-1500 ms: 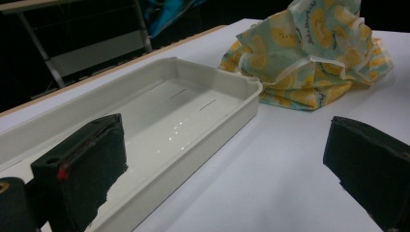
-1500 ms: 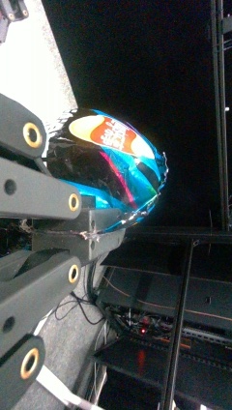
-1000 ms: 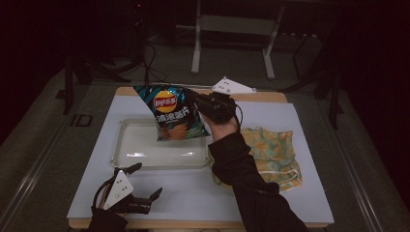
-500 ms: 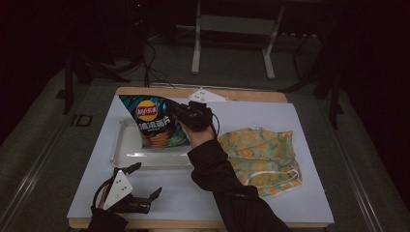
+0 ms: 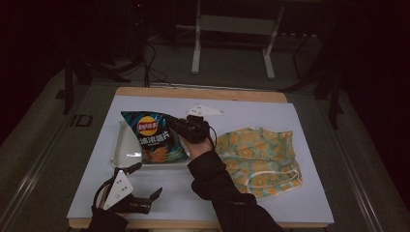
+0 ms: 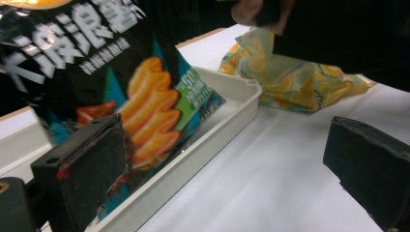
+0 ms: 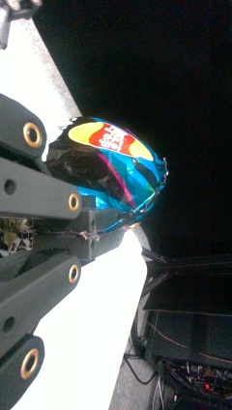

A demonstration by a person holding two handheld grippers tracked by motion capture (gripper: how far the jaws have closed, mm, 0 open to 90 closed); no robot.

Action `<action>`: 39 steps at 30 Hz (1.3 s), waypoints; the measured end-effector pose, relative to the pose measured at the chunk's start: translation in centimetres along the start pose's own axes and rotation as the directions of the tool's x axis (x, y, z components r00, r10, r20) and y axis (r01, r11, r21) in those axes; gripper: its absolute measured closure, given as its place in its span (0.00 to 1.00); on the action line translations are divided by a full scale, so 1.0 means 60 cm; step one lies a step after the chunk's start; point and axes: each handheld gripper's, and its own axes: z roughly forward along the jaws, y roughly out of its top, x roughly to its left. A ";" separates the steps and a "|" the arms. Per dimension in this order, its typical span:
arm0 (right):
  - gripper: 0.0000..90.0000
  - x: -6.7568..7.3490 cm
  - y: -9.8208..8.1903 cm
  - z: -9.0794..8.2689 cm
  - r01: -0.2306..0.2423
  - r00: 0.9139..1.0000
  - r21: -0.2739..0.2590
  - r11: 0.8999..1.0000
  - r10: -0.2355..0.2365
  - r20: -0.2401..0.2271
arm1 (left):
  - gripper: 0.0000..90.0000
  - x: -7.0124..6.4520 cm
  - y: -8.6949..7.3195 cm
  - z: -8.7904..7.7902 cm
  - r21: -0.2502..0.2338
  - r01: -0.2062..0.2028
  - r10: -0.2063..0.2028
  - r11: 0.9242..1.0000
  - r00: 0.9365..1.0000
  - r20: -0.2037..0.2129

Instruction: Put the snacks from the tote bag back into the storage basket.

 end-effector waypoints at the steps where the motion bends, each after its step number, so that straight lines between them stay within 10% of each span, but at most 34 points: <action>1: 1.00 -0.006 -0.004 -0.003 -0.008 1.000 0.000 1.000 0.008 -0.009 | 0.02 0.000 0.000 0.000 -0.001 0.002 -0.002 1.000 1.000 0.000; 20: 1.00 -0.081 -0.026 -0.001 -0.111 0.993 0.103 0.988 0.106 0.056 | 0.02 0.000 0.000 0.004 0.004 -0.001 0.001 1.000 1.000 0.013; 39: 0.85 -0.098 -0.004 -0.008 -0.084 0.986 0.161 0.983 0.059 0.155 | 0.02 0.000 -0.001 0.005 0.011 -0.002 0.002 1.000 1.000 0.019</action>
